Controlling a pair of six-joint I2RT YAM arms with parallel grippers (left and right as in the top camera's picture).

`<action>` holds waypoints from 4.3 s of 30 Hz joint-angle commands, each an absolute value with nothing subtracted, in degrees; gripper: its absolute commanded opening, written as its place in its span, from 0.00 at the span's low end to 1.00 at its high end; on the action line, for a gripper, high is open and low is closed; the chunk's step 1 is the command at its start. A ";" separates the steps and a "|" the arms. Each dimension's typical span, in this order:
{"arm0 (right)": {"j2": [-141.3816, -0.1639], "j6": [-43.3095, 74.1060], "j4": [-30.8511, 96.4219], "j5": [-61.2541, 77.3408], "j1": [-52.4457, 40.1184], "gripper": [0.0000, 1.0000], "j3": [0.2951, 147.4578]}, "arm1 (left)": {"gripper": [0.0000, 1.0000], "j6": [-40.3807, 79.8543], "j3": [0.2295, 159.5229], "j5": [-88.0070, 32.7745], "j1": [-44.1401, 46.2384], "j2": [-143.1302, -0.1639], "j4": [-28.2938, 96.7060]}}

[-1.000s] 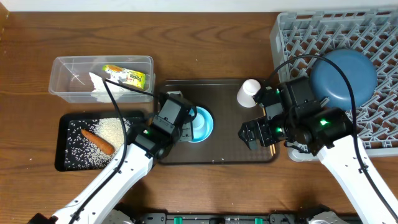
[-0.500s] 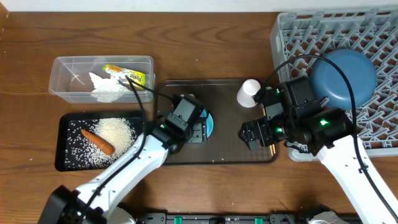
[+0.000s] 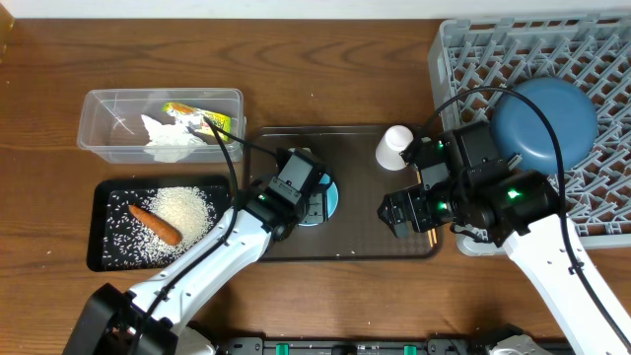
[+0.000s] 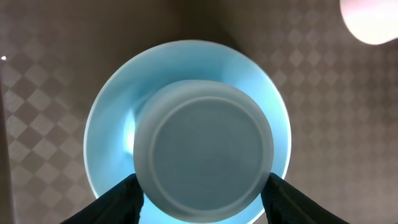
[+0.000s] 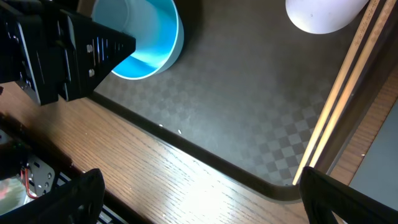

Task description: Sort waste into correct bins and load items into the dishwasher rack

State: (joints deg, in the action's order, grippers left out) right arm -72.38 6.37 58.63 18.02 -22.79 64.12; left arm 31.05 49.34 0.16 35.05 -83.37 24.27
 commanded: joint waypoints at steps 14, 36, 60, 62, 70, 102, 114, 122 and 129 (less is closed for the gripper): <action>-72.66 6.37 58.57 18.22 -23.97 0.99 64.64 | 0.46 30.87 50.50 0.67 35.07 -82.26 21.69; -72.66 6.37 58.57 18.20 -23.97 0.99 64.64 | 0.92 30.89 50.48 4.75 35.07 -83.96 19.31; -72.66 6.37 58.57 18.20 -23.97 0.99 64.64 | 0.56 30.68 50.52 5.19 35.07 -78.28 15.66; -72.66 6.37 58.54 18.22 -23.97 0.99 64.64 | 0.56 30.70 50.54 5.17 35.07 -76.60 15.42; -72.66 6.37 58.54 18.22 -23.97 0.99 64.64 | 0.56 32.88 50.54 4.45 35.07 -69.38 15.31; -72.66 6.37 58.54 18.20 -23.97 0.99 64.64 | 0.55 34.92 50.54 -20.36 35.05 -80.53 14.48; -72.66 6.37 58.57 18.22 -23.97 0.99 64.64 | 0.55 33.01 50.54 -20.08 31.14 -73.45 21.96; -72.66 6.37 58.54 18.22 -23.97 0.99 64.64 | 0.55 31.51 50.37 -14.98 24.53 -73.67 33.50; -72.66 6.37 58.54 18.20 -23.97 0.99 64.64 | 0.55 31.29 48.16 -10.41 23.79 -76.75 33.76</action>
